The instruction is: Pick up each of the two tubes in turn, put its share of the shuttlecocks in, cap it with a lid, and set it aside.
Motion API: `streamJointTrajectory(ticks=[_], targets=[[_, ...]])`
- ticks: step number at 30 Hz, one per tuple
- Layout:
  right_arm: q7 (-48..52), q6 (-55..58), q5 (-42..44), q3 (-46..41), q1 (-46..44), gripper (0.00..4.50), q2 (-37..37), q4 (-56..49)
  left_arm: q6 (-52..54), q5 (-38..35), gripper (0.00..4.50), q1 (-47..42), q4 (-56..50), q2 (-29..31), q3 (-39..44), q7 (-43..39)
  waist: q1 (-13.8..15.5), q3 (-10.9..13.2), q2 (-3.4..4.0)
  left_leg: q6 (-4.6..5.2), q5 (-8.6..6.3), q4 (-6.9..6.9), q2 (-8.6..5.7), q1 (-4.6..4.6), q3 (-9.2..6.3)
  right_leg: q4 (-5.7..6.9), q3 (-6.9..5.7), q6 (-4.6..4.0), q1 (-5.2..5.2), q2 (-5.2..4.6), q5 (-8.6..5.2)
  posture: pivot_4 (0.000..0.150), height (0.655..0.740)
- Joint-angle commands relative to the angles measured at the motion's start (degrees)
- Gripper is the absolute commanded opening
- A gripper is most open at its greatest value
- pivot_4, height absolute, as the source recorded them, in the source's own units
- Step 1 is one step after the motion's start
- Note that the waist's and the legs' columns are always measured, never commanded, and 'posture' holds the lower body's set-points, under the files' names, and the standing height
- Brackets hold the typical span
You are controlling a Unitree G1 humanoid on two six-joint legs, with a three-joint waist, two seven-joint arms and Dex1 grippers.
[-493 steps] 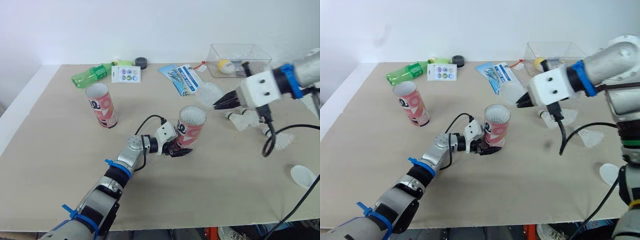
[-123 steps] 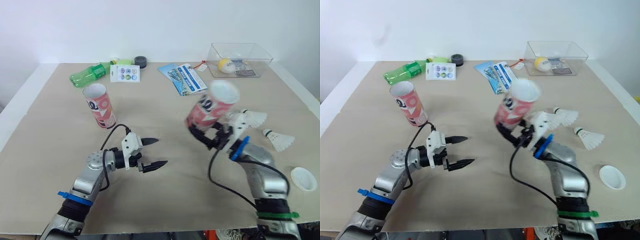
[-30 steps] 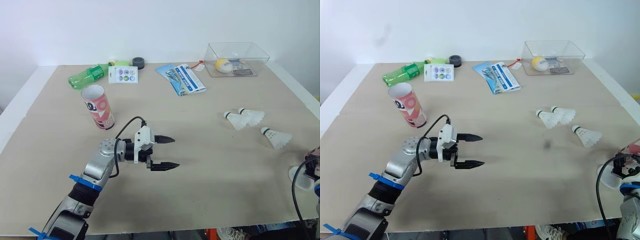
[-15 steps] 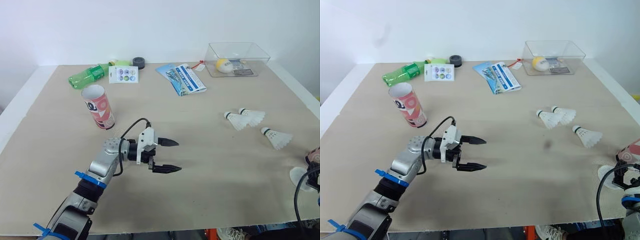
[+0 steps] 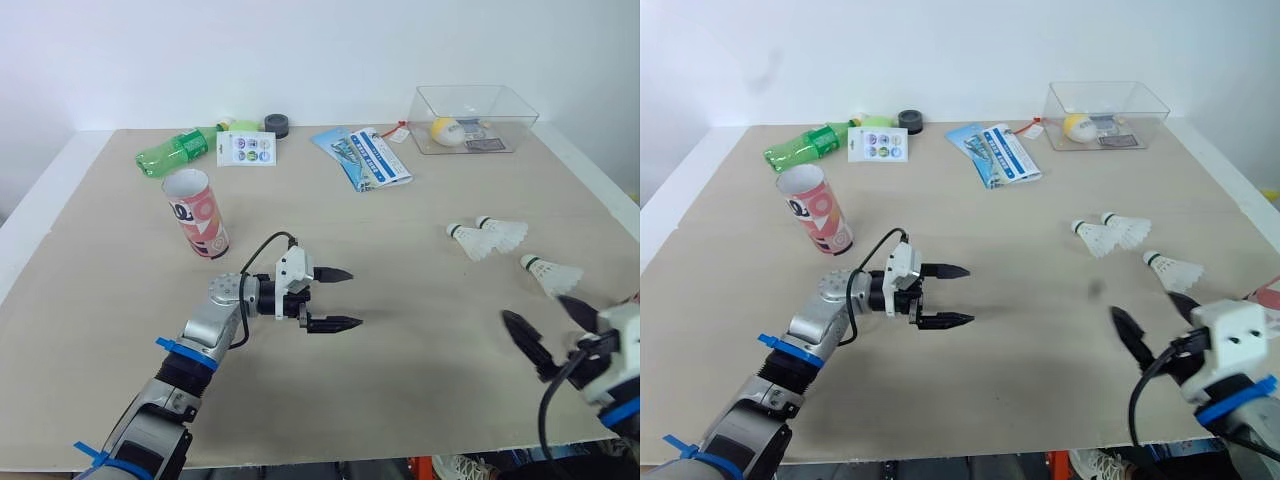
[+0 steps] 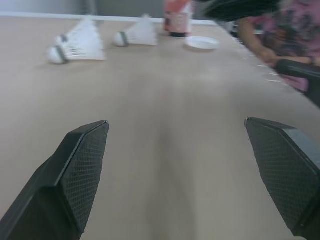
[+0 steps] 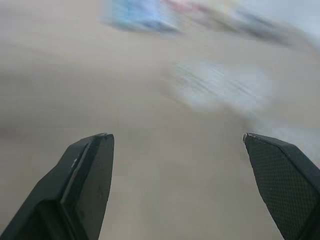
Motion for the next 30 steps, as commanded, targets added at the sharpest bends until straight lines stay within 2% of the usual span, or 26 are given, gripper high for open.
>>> streamJointTrajectory(ticks=[1,4,8,16,19,23,26,30], targets=[[8.9,-4.5,0.9,7.1,-9.3,4.44,-1.7,5.9,-0.8,0.5,4.50,1.9,-4.6,0.9,2.1,3.5,0.1,0.1,-0.13,0.00,0.00,0.00,-0.01,-0.03,-0.01,0.00,0.00,0.01,0.00,0.00,0.01,0.150,0.7400],[14.9,-6.8,-1.1,14.3,-18.9,4.44,-1.7,13.5,-1.2,1.3,4.50,4.3,-7.3,1.4,3.3,7.4,0.3,0.1,-0.15,0.02,0.01,-0.01,-0.02,-0.05,-0.06,0.00,-0.02,0.00,0.00,0.01,0.03,0.150,0.7400],[27.0,-10.6,-3.9,26.7,-35.1,4.44,1.1,27.5,-1.4,3.9,4.50,9.7,-14.0,0.8,7.9,19.5,0.1,0.2,-0.23,0.01,0.01,-0.02,0.02,-0.03,-0.06,-0.01,0.00,0.26,0.01,0.06,0.18,0.150,0.7400],[38.8,-17.5,-8.6,34.8,-54.7,4.44,8.9,52.5,1.3,11.4,4.50,25.3,-32.5,-4.6,13.5,43.2,0.5,0.2,-0.23,-0.03,-0.02,-0.04,-0.02,-0.16,-0.18,-0.03,-0.16,0.26,0.00,-0.04,0.14,0.150,0.7400],[40.4,-20.1,-9.9,35.4,-58.1,4.44,11.2,57.6,3.8,13.6,4.50,31.8,-39.5,-8.0,14.2,50.5,0.6,0.2,-0.23,-0.04,-0.02,-0.02,-0.03,-0.17,-0.17,-0.06,-0.17,0.28,0.01,-0.07,0.17,0.150,0.7400],[42.0,-21.5,-11.1,35.9,-59.7,4.44,12.8,59.9,6.0,17.6,4.50,36.3,-41.7,-10.1,16.8,58.2,0.6,0.2,-0.22,-0.05,-0.01,-0.01,-0.01,-0.12,-0.19,-0.04,-0.17,0.27,0.01,-0.01,0.22,0.150,0.7400],[40.5,-21.1,-11.4,35.3,-59.7,4.44,14.1,59.7,7.8,15.8,4.50,34.9,-38.6,-10.4,19.9,60.3,0.4,0.2,-0.22,-0.05,0.05,0.01,0.03,-0.08,-0.17,-0.04,-0.17,0.12,0.01,0.04,0.26,0.150,0.7400],[38.7,-21.8,-12.3,34.9,-58.4,4.44,14.5,57.9,8.4,12.0,4.50,29.9,-31.6,-9.2,22.6,58.7,0.4,0.2,-0.22,-0.09,0.16,0.04,0.04,-0.06,-0.18,-0.04,-0.17,-0.02,0.02,0.09,0.32,0.150,0.7400]])
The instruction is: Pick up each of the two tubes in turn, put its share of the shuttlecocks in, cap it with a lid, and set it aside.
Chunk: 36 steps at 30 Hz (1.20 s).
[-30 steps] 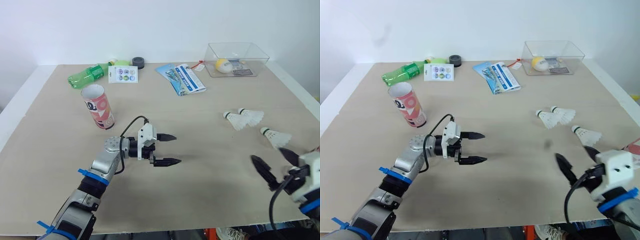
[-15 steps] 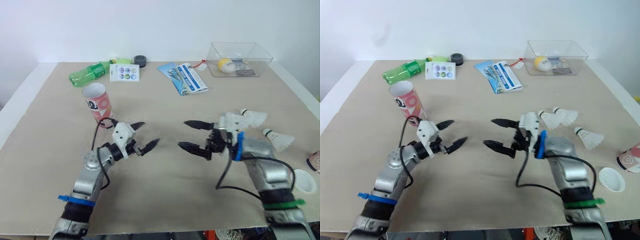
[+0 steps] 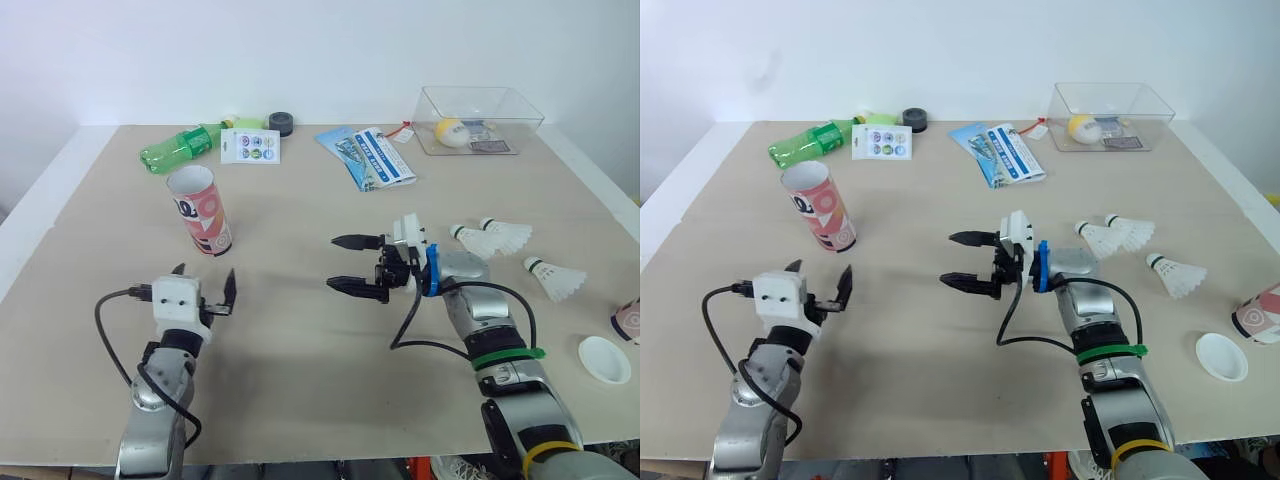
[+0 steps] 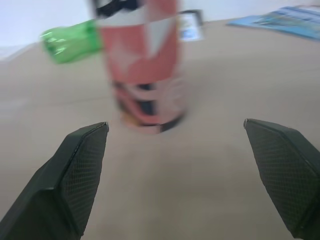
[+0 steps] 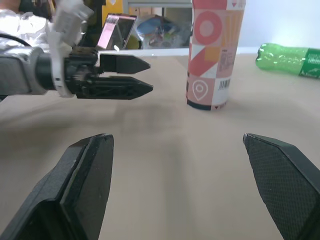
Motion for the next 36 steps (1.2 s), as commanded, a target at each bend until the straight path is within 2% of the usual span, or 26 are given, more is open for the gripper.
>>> streamJointTrajectory(ticks=[1,9,15,23,36], targets=[[-1.6,-1.1,-0.5,-1.1,0.2,4.44,-0.2,-3.1,0.9,-4.6,4.50,-4.4,4.7,0.8,2.8,-1.4,0.0,0.0,0.00,-0.03,0.02,0.01,0.00,-0.01,0.00,0.00,0.00,0.02,0.00,0.00,0.01,0.150,0.7400],[-5.6,-1.6,-2.1,-2.6,2.2,4.44,-2.2,-5.6,-0.4,-6.5,4.50,-15.7,20.5,6.5,4.0,-5.5,-0.1,0.0,-0.01,-0.09,0.04,-0.02,0.01,-0.10,-0.04,0.00,-0.01,0.30,-0.07,0.04,0.14,0.150,0.7400],[-7.9,-0.6,-2.0,-2.8,3.9,4.44,-3.0,-8.8,-2.3,-6.3,4.50,-21.7,30.1,8.3,4.5,-5.7,-0.1,0.0,0.00,-0.09,0.04,-0.02,0.01,-0.10,-0.05,0.00,-0.02,0.30,-0.05,0.04,0.14,0.150,0.7400],[-9.9,0.3,-2.1,-2.7,4.9,4.44,-3.9,-11.4,-7.8,-5.2,4.50,-28.9,42.8,11.2,2.9,-10.0,-0.1,0.0,0.00,-0.17,0.10,-0.01,0.01,-0.04,-0.06,0.01,-0.02,0.32,-0.01,0.04,0.22,0.150,0.7400],[-10.9,1.4,-2.3,-2.7,5.7,4.44,-4.4,-13.8,-13.4,-5.4,4.50,-33.0,53.0,12.4,2.3,-13.7,-0.1,0.0,0.02,-0.20,0.13,-0.01,0.01,-0.02,-0.06,0.01,-0.01,0.35,0.03,0.03,0.25,0.150,0.7400]])
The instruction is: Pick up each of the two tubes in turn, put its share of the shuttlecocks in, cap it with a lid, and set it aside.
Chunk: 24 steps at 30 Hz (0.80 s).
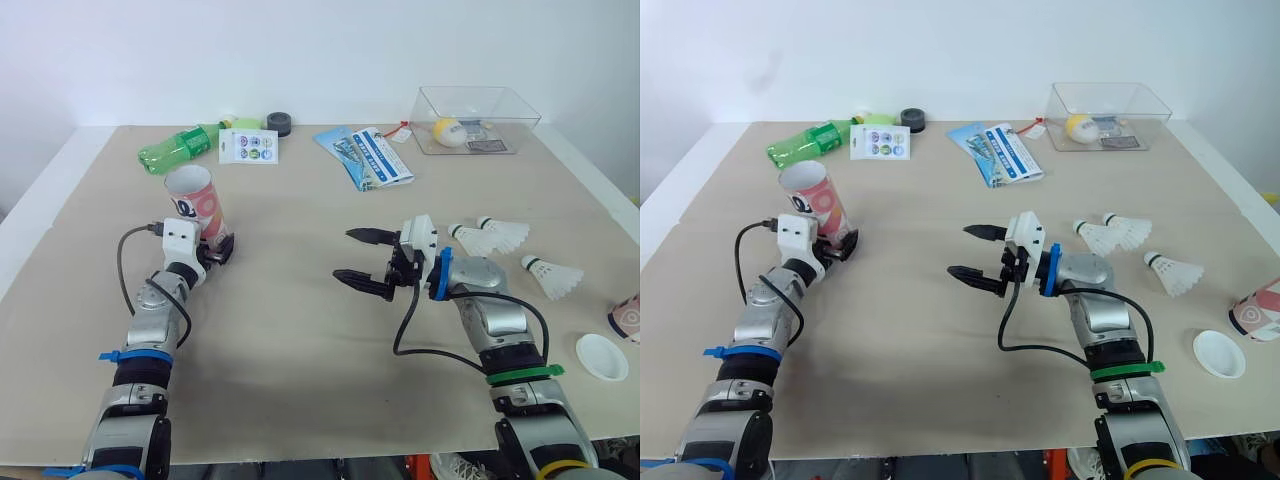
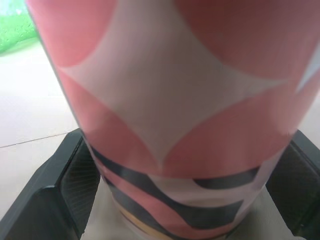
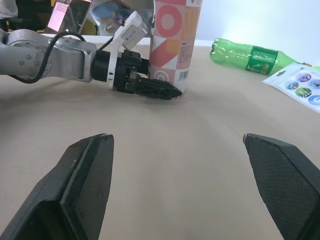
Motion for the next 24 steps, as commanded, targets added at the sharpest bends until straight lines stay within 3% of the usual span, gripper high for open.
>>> streamJointTrajectory(ticks=[1,12,13,24], targets=[[-0.8,-0.1,0.4,-1.2,-0.3,4.44,-0.7,-2.2,-0.3,0.0,4.50,0.3,1.9,-0.1,-0.2,-0.2,0.0,0.0,0.01,0.00,0.00,0.00,0.00,0.00,0.00,0.00,0.00,0.00,0.00,0.00,0.00,0.150,0.7400],[-1.2,0.0,0.3,-0.9,-1.0,4.44,-0.4,-1.7,-2.4,0.3,4.50,1.1,2.5,0.1,-0.4,-0.1,0.0,0.0,0.02,0.00,0.00,-0.01,0.00,0.01,0.00,0.00,0.01,0.00,0.00,0.00,0.00,0.150,0.7400],[-1.3,-0.1,0.2,-0.9,-1.2,4.50,-0.4,-1.5,-2.3,0.3,4.00,1.1,2.6,0.0,-0.2,0.4,0.0,0.0,0.02,0.00,0.00,0.00,0.00,0.00,0.00,0.00,0.01,0.00,0.00,0.00,0.00,0.150,0.7400],[-1.7,-0.1,0.2,-1.1,-1.7,4.50,-0.5,-1.0,-0.9,-0.9,4.00,1.3,2.4,0.1,0.0,-1.0,0.0,0.0,0.02,0.00,0.00,0.00,0.00,0.01,0.00,0.00,0.01,0.00,0.00,0.00,0.00,0.150,0.7400]])
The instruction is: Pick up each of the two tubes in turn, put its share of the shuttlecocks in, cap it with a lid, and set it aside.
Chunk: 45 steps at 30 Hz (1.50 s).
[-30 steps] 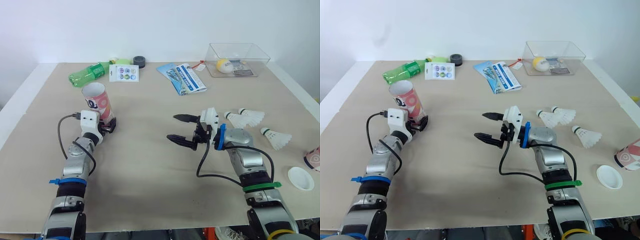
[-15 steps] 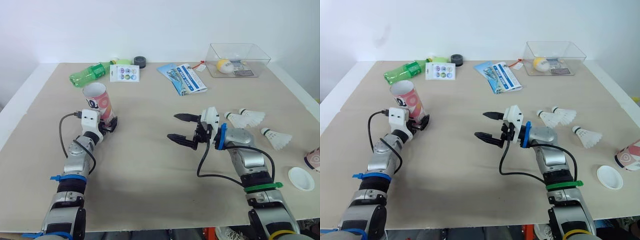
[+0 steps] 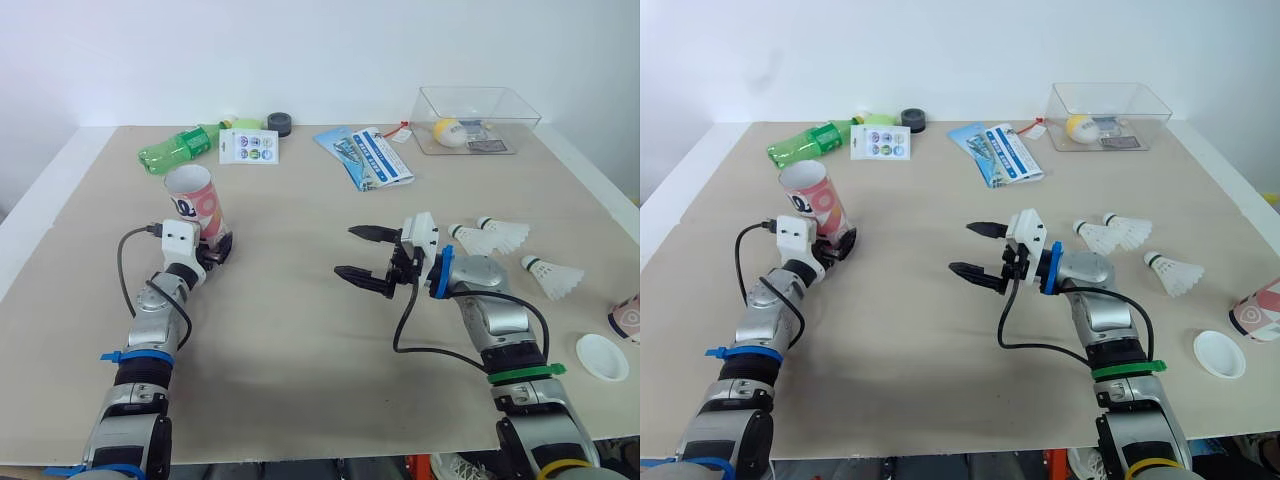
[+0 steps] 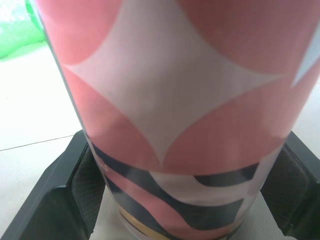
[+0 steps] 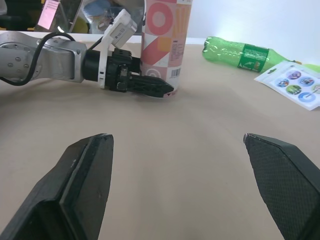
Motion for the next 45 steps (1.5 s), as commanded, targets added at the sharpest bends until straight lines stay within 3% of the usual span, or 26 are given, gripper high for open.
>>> streamJointTrajectory(ticks=[1,4,8,19,30,37,45], targets=[[0.0,-0.6,0.4,-1.1,-1.4,4.50,-0.3,-1.1,1.6,0.0,4.00,1.0,1.4,0.4,-0.3,-0.9,0.0,0.0,0.00,0.00,0.00,0.00,0.00,0.00,0.00,0.00,0.00,0.00,0.00,0.00,0.00,0.150,0.7400],[0.3,-0.3,0.6,-1.0,-1.1,4.50,-0.4,-1.5,1.5,-0.5,4.00,1.1,1.6,0.3,-0.5,-2.6,0.0,0.0,0.00,0.00,0.00,0.00,0.00,0.00,0.00,0.00,0.00,0.00,0.00,0.00,0.00,0.150,0.7400],[0.2,-0.5,0.4,-0.9,-0.8,4.50,-0.4,-1.8,1.3,-0.4,3.08,0.9,1.9,0.0,-0.1,-1.8,0.0,0.0,0.00,0.00,0.00,0.00,0.00,-0.01,0.00,0.00,0.00,0.01,0.00,-0.01,-0.01,0.150,0.7400],[0.4,0.2,1.1,-1.2,-0.7,4.50,-0.5,-1.8,0.4,0.7,3.08,0.4,2.1,0.8,-1.3,-3.0,0.0,0.0,0.01,0.00,0.00,0.00,-0.01,0.08,0.00,0.00,0.00,0.01,0.07,0.00,0.01,0.150,0.7400],[-0.6,7.3,7.2,-7.3,4.1,4.50,-5.4,-9.6,2.8,0.7,3.08,1.6,-19.7,11.0,-17.4,-33.7,0.6,0.0,0.00,-0.03,-0.03,-0.03,-0.08,-0.33,0.00,-0.07,-0.05,0.06,-0.19,-0.14,-0.11,0.150,0.7400],[-13.2,15.5,7.6,-14.6,11.3,4.50,-8.0,-19.7,8.3,4.0,3.08,-6.7,-21.3,12.9,-26.7,-44.3,1.0,0.0,0.04,-0.02,-0.03,-0.03,-0.02,-0.36,-0.05,-0.10,-0.11,-0.01,-0.24,-0.07,-0.12,0.150,0.7400],[-30.7,27.1,6.0,-25.0,19.5,4.50,-9.8,-28.6,15.7,9.0,3.08,-15.7,-18.3,11.1,-33.3,-48.5,1.3,0.0,0.04,0.07,-0.08,-0.03,-0.05,-0.46,-0.03,-0.13,-0.08,0.00,-0.31,-0.08,-0.19,0.150,0.7400]])
